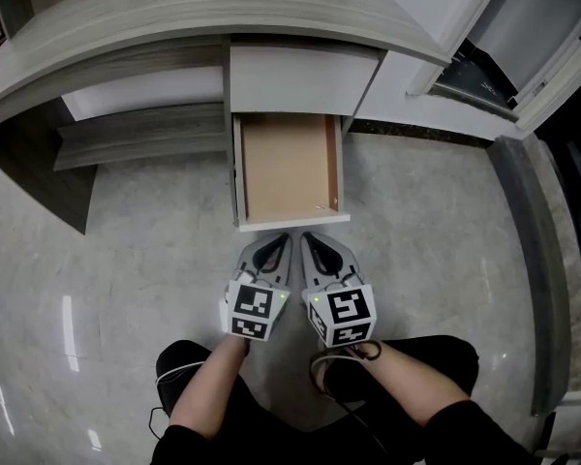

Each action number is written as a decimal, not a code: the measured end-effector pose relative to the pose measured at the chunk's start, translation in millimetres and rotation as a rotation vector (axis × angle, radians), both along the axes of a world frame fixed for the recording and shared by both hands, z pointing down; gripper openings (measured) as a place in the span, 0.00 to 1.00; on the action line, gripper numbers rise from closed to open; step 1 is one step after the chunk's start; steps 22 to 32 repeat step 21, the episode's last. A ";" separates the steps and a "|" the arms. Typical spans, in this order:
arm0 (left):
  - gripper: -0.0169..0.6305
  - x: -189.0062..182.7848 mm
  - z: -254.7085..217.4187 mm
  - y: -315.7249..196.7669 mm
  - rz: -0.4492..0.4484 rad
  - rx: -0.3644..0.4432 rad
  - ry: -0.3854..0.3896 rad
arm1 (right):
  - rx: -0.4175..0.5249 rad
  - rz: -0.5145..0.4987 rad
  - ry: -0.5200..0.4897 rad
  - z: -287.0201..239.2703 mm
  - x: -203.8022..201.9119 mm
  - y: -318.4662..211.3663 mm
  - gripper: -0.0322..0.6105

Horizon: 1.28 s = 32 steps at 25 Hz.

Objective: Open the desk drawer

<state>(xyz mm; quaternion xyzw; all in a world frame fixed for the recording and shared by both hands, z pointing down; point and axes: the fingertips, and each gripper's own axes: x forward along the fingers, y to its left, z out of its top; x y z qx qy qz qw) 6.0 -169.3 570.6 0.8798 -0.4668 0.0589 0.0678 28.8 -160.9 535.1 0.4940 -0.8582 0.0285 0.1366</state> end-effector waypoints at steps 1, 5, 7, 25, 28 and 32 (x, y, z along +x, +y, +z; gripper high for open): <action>0.03 -0.9 -1.1 -0.1 -0.004 0.000 0.004 | -0.004 -0.001 0.001 1.0 -0.4 -0.3 0.06; 0.03 -2.4 -4.3 1.3 -0.008 0.003 0.013 | -0.019 -0.009 0.013 6.8 -0.8 -1.0 0.06; 0.03 -2.8 -4.2 2.1 -0.006 0.002 0.014 | -0.023 -0.012 0.020 8.9 -1.9 -0.2 0.06; 0.03 -9.1 -5.1 0.1 -0.016 0.000 0.017 | -0.012 -0.032 0.022 5.0 -10.5 -1.1 0.06; 0.03 -9.1 -5.1 0.1 -0.016 0.000 0.017 | -0.012 -0.032 0.022 5.0 -10.5 -1.1 0.06; 0.03 -9.1 -5.1 0.1 -0.016 0.000 0.017 | -0.012 -0.032 0.022 5.0 -10.5 -1.1 0.06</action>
